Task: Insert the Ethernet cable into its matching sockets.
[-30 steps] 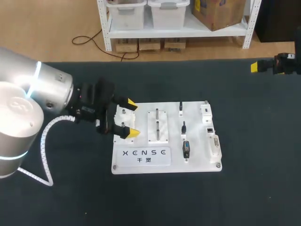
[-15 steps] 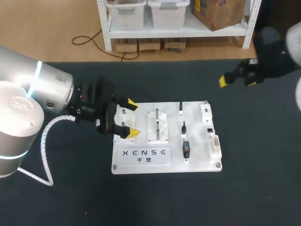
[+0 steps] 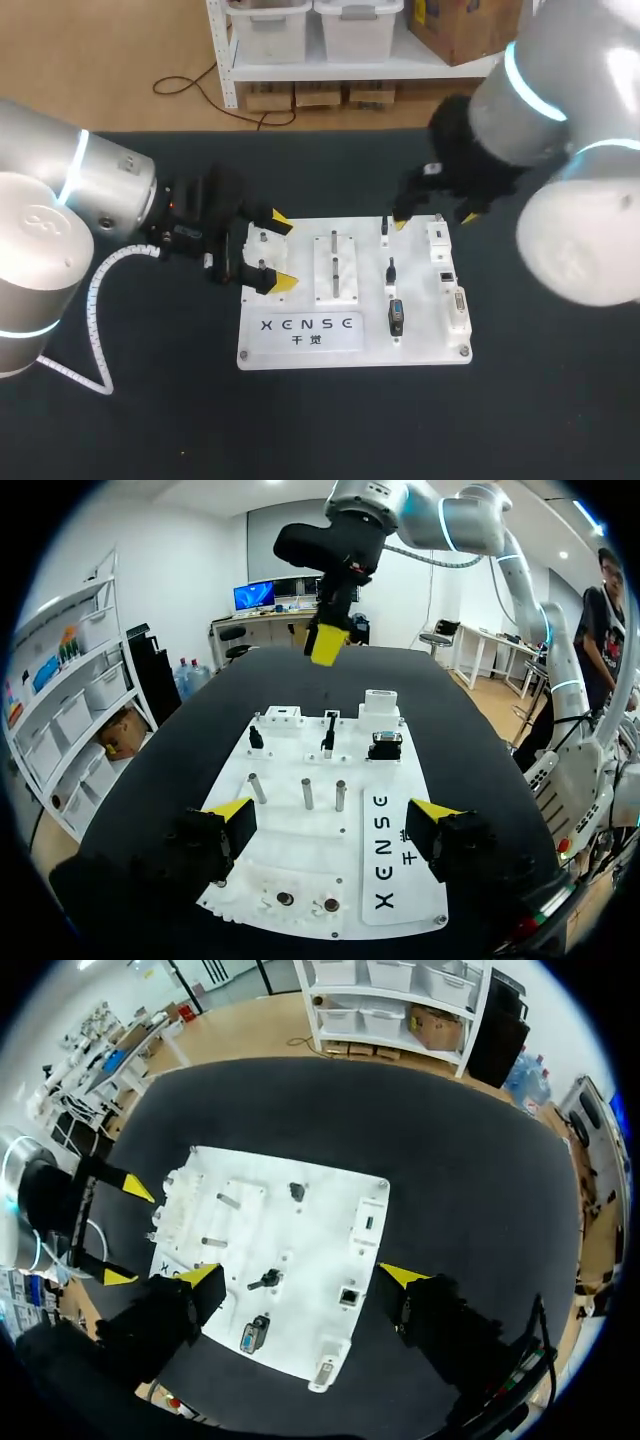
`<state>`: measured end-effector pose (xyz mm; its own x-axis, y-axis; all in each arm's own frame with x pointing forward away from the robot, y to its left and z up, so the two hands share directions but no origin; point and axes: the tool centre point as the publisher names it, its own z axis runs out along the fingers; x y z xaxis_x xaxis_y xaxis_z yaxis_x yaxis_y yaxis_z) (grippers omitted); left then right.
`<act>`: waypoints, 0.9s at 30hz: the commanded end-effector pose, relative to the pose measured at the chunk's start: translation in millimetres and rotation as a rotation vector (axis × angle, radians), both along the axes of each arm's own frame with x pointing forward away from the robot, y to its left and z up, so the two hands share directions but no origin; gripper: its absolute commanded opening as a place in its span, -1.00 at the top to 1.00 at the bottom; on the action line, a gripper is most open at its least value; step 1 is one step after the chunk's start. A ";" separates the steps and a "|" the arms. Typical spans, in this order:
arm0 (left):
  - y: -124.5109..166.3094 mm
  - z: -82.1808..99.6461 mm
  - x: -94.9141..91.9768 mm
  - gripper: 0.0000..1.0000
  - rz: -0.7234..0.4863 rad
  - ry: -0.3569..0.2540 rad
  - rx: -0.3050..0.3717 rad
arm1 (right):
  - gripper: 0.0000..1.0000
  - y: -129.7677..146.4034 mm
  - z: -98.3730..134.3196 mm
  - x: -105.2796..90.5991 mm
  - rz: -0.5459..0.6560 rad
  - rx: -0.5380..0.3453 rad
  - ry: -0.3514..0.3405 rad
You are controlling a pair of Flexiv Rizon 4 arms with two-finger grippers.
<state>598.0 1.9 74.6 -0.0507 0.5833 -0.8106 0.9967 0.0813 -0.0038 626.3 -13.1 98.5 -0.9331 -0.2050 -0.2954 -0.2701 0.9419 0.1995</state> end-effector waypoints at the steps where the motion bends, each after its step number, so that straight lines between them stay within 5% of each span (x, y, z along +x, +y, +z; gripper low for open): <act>1: 0.2 -1.0 0.7 -1.00 -0.001 0.000 -0.002 | -1.00 19.0 -14.6 -0.2 -0.065 -0.189 -0.011; 27: 0.2 -1.0 0.7 -1.00 -0.001 0.000 -0.002 | -1.00 37.0 -66.1 -11.6 -0.109 -0.209 0.086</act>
